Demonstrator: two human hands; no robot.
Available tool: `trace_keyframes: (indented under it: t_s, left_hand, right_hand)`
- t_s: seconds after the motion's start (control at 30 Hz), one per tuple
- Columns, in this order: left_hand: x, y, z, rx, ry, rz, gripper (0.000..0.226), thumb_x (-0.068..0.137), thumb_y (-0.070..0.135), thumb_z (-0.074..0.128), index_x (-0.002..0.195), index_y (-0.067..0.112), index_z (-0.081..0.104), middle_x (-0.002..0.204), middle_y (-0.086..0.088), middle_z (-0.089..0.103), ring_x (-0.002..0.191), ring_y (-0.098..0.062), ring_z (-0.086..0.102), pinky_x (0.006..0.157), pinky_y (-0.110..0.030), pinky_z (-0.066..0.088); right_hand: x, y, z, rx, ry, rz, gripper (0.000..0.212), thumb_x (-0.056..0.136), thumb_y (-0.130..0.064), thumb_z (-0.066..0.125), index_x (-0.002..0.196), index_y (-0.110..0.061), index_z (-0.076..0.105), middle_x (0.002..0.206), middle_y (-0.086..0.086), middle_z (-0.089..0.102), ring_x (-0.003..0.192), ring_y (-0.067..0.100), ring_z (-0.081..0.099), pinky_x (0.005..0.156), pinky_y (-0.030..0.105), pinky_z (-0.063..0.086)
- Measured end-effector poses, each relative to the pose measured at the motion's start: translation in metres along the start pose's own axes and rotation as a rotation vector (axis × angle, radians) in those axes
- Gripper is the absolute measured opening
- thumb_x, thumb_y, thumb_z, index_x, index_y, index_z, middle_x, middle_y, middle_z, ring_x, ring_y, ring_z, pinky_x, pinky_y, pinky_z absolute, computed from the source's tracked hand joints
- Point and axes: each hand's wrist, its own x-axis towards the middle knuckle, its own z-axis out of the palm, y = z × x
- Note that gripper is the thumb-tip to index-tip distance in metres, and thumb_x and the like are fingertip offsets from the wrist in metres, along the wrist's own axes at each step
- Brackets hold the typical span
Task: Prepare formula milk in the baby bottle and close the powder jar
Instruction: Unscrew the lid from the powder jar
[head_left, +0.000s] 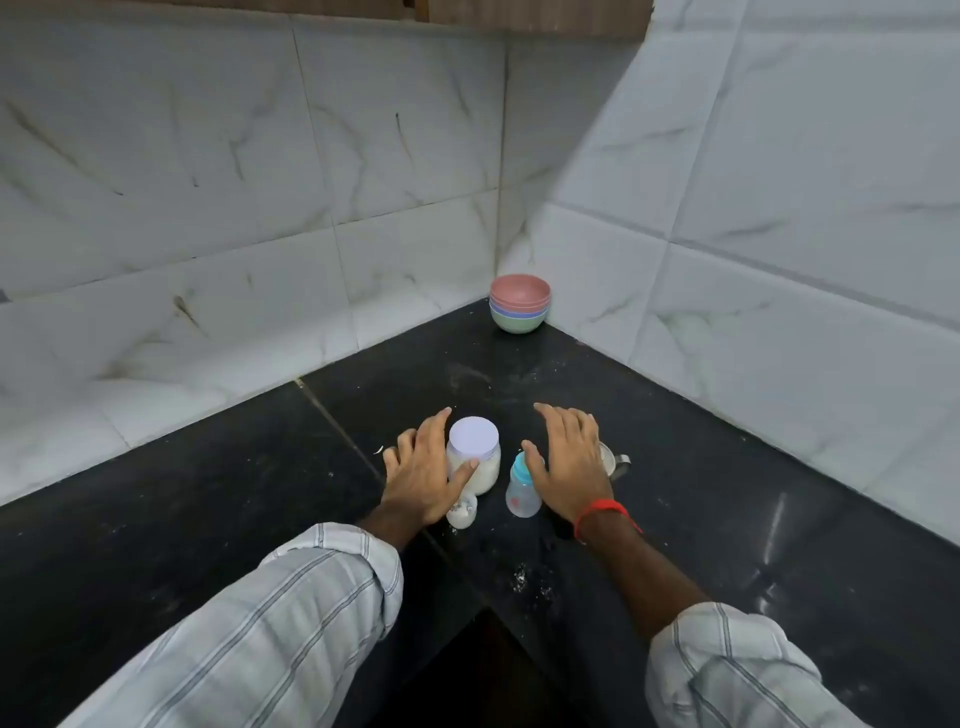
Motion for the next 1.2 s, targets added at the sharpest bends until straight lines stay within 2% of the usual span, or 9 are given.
trace_keyframes:
  t_s: [0.13, 0.27, 0.47, 0.57, 0.77, 0.9, 0.97, 1.07, 1.2]
  left_hand:
    - [0.012, 0.005, 0.008, -0.047, -0.123, -0.089, 0.102, 0.086, 0.062, 0.062, 0.160, 0.026, 0.003, 0.166, 0.002, 0.022, 0.146, -0.030, 0.024, 0.116, -0.053, 0.020]
    - [0.026, 0.008, 0.020, -0.092, -0.134, -0.122, 0.109, 0.082, 0.063, 0.067, 0.161, 0.025, 0.002, 0.164, 0.001, 0.027, 0.145, -0.030, 0.026, 0.114, -0.052, 0.021]
    - [0.049, 0.015, 0.033, -0.154, -0.152, -0.167, 0.115, 0.076, 0.062, 0.075, 0.160, 0.027, 0.005, 0.159, -0.003, 0.036, 0.147, -0.030, 0.029, 0.114, -0.052, 0.022]
    - [0.053, 0.013, 0.037, -0.324, -0.128, -0.181, 0.110, 0.073, 0.054, 0.082, 0.158, 0.032, 0.014, 0.156, -0.002, 0.043, 0.145, -0.026, 0.038, 0.115, -0.049, 0.022]
    - [0.047, -0.001, 0.002, -0.679, 0.205, -0.257, 0.109, 0.066, 0.044, 0.092, 0.150, 0.042, 0.023, 0.147, 0.000, 0.049, 0.136, -0.027, 0.048, 0.115, -0.048, 0.041]
    - [0.005, -0.007, -0.033, -0.668, 0.300, -0.208, 0.112, 0.064, 0.039, 0.095, 0.150, 0.044, 0.024, 0.142, 0.010, 0.050, 0.134, -0.016, 0.047, 0.111, -0.039, 0.042]
    - [-0.025, -0.008, -0.037, -0.627, 0.262, -0.157, 0.112, 0.063, 0.043, 0.093, 0.150, 0.047, 0.023, 0.141, 0.010, 0.052, 0.130, -0.013, 0.050, 0.107, -0.034, 0.044]
    - [-0.057, -0.014, -0.032, -0.610, 0.138, -0.077, 0.119, 0.062, 0.040, 0.094, 0.147, 0.063, 0.013, 0.140, 0.008, 0.057, 0.125, -0.014, 0.059, 0.101, -0.035, 0.053]
    - [-0.085, -0.020, -0.032, -0.609, 0.039, -0.073, 0.132, 0.062, 0.033, 0.095, 0.143, 0.071, -0.001, 0.141, 0.014, 0.054, 0.121, -0.012, 0.060, 0.092, -0.033, 0.056]
  right_hand:
    - [0.000, 0.002, -0.001, 0.052, -0.079, 0.017, 0.056, 0.100, -0.037, 0.056, 0.151, -0.019, 0.041, 0.146, 0.003, 0.053, 0.142, 0.028, 0.037, 0.124, 0.050, 0.026]
    - [0.005, 0.010, -0.002, 0.027, -0.235, 0.011, 0.070, 0.095, -0.052, 0.060, 0.155, -0.026, 0.034, 0.143, -0.001, 0.054, 0.137, 0.024, 0.036, 0.115, 0.041, 0.034]
    - [0.009, 0.021, 0.009, 0.065, -0.355, 0.032, 0.086, 0.088, -0.056, 0.068, 0.157, -0.034, 0.023, 0.142, -0.003, 0.054, 0.141, 0.025, 0.034, 0.115, 0.043, 0.034]
    - [0.008, 0.023, 0.011, 0.123, -0.250, 0.029, 0.081, 0.090, -0.058, 0.064, 0.156, -0.034, 0.024, 0.139, -0.004, 0.055, 0.137, 0.020, 0.038, 0.114, 0.043, 0.038]
    - [0.002, 0.012, -0.006, 0.298, 0.144, -0.004, 0.057, 0.098, -0.034, 0.065, 0.149, -0.024, 0.043, 0.127, -0.005, 0.061, 0.120, 0.003, 0.046, 0.100, 0.028, 0.047]
    - [-0.009, -0.032, -0.023, 0.461, 0.268, -0.132, 0.038, 0.099, -0.028, 0.060, 0.136, -0.020, 0.058, 0.112, -0.009, 0.064, 0.097, 0.003, 0.055, 0.088, 0.024, 0.049]
    - [-0.014, -0.059, -0.023, 0.524, 0.129, -0.205, 0.041, 0.097, -0.032, 0.064, 0.137, -0.023, 0.058, 0.121, -0.009, 0.062, 0.105, 0.000, 0.055, 0.093, 0.025, 0.050]
    - [-0.016, -0.086, -0.008, 0.455, -0.253, -0.230, 0.068, 0.090, -0.057, 0.065, 0.150, -0.035, 0.042, 0.149, -0.012, 0.041, 0.131, 0.009, 0.043, 0.110, 0.032, 0.043]
    - [-0.021, -0.101, 0.006, 0.278, -0.589, -0.273, 0.077, 0.088, -0.065, 0.065, 0.153, -0.044, 0.028, 0.151, -0.015, 0.032, 0.131, 0.013, 0.033, 0.102, 0.045, 0.049]
